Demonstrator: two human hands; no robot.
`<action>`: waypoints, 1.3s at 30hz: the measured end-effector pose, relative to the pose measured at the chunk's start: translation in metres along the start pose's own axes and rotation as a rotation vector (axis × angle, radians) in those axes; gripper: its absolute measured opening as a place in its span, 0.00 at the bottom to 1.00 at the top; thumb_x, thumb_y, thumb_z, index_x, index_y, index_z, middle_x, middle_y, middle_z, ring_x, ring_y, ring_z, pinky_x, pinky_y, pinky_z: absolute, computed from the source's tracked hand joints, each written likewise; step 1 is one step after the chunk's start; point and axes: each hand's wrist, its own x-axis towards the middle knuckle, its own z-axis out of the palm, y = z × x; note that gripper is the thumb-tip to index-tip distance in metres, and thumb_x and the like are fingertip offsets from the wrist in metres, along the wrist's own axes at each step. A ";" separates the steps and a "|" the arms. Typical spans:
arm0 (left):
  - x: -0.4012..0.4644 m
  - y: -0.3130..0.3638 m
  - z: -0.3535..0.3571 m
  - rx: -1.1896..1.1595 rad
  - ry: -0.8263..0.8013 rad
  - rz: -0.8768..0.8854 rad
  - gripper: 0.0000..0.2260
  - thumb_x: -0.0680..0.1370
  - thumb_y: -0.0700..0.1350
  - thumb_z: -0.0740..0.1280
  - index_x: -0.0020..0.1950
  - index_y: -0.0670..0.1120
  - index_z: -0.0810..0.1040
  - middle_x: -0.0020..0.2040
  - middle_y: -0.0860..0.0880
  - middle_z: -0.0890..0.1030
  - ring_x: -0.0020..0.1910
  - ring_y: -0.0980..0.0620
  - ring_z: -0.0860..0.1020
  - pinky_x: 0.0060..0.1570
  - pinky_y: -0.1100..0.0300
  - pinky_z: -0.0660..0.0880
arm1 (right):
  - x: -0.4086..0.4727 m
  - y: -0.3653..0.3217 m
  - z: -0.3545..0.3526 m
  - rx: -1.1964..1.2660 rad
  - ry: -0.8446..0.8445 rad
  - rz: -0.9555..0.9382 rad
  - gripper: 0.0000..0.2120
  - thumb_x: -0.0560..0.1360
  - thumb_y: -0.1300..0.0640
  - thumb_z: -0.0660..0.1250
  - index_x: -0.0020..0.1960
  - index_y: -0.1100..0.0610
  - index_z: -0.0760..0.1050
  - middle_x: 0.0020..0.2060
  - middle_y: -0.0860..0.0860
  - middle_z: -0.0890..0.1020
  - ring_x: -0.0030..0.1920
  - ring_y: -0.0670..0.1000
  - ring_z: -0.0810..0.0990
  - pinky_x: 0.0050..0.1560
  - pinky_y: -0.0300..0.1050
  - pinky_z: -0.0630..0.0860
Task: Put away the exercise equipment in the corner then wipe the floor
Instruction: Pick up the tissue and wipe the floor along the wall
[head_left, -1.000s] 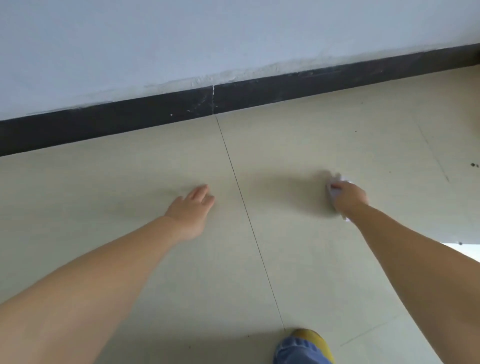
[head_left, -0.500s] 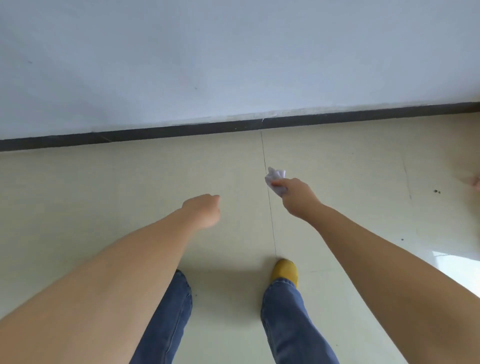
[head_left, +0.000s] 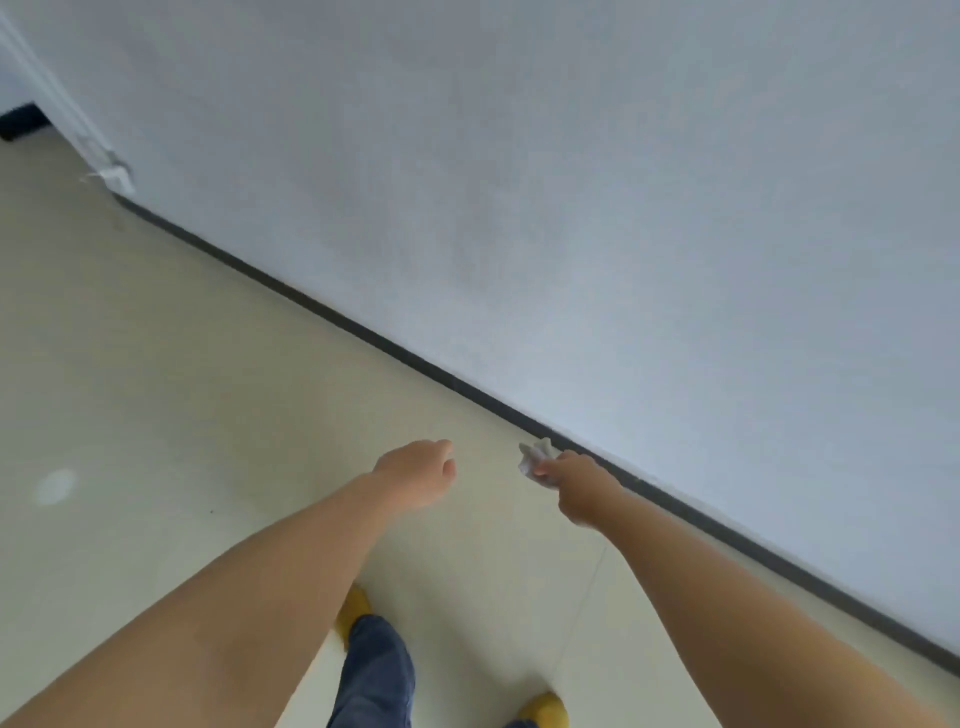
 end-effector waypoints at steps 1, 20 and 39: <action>-0.018 -0.015 -0.006 -0.025 0.026 -0.048 0.07 0.80 0.45 0.51 0.46 0.46 0.66 0.45 0.47 0.73 0.43 0.47 0.71 0.40 0.57 0.65 | -0.001 -0.020 -0.010 -0.039 0.000 -0.049 0.39 0.73 0.74 0.52 0.76 0.42 0.54 0.65 0.54 0.69 0.63 0.55 0.70 0.52 0.44 0.72; -0.293 -0.441 -0.022 -0.328 0.291 -0.694 0.17 0.82 0.48 0.50 0.65 0.44 0.70 0.61 0.45 0.76 0.58 0.46 0.75 0.48 0.58 0.68 | 0.074 -0.525 0.047 -0.379 0.061 -0.591 0.34 0.75 0.71 0.54 0.73 0.42 0.61 0.60 0.52 0.72 0.51 0.52 0.72 0.49 0.45 0.74; -0.247 -0.820 -0.194 -0.485 0.511 -0.921 0.16 0.82 0.47 0.50 0.64 0.44 0.71 0.59 0.45 0.77 0.57 0.46 0.75 0.47 0.58 0.68 | 0.353 -0.908 -0.014 -0.619 0.042 -0.985 0.38 0.74 0.73 0.53 0.75 0.40 0.56 0.57 0.53 0.73 0.51 0.52 0.70 0.48 0.45 0.73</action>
